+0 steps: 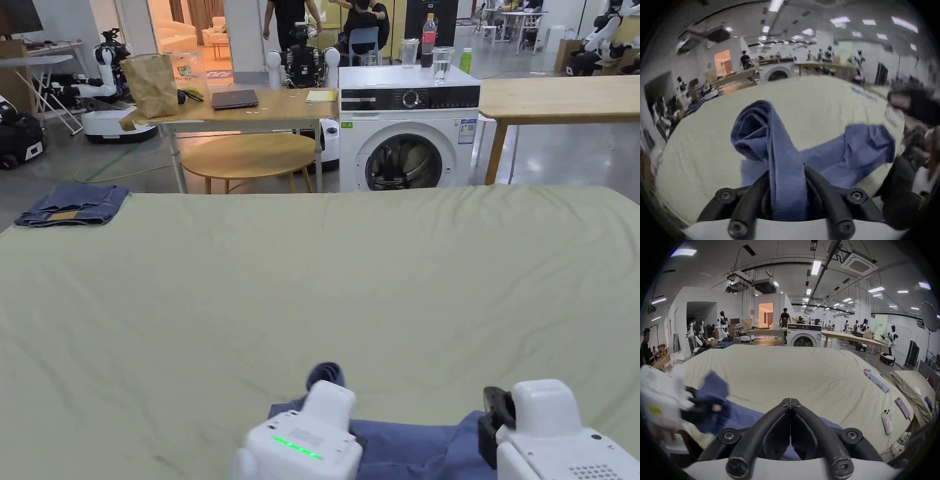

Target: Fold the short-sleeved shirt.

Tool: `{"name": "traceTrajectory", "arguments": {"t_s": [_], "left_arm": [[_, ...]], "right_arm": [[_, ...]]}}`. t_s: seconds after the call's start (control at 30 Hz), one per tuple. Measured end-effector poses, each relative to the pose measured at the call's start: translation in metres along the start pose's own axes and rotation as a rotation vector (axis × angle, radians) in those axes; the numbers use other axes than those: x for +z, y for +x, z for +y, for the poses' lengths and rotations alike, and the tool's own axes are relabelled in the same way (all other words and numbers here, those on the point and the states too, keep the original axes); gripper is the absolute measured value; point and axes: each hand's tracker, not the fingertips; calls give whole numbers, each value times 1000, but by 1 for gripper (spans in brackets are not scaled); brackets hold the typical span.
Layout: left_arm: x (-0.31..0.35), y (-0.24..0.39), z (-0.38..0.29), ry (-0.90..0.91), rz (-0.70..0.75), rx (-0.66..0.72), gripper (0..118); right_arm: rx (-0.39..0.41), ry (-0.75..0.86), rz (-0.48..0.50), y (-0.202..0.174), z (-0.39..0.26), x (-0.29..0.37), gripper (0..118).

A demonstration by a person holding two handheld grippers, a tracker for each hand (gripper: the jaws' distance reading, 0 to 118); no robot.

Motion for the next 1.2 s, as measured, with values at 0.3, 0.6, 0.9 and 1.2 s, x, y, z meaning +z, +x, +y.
{"name": "traceTrajectory", "arguments": {"t_s": [0.3,0.6,0.9,1.2], "left_arm": [[-10,-21,-1,10,-320,411,100],[25,-83,-21,21,-274,635,9],[-59,-29,-12,-76,-423,643,0],[-59,27,-1,-102,-373,437,0]], "right_arm": [[11,-45,42,31,-11,1,0],[-27,-49,92,33,-11,-8,0],[-52,-79,93,42,-20,-16,0],[-84,-90,47,59,-22,-15,0]]}}
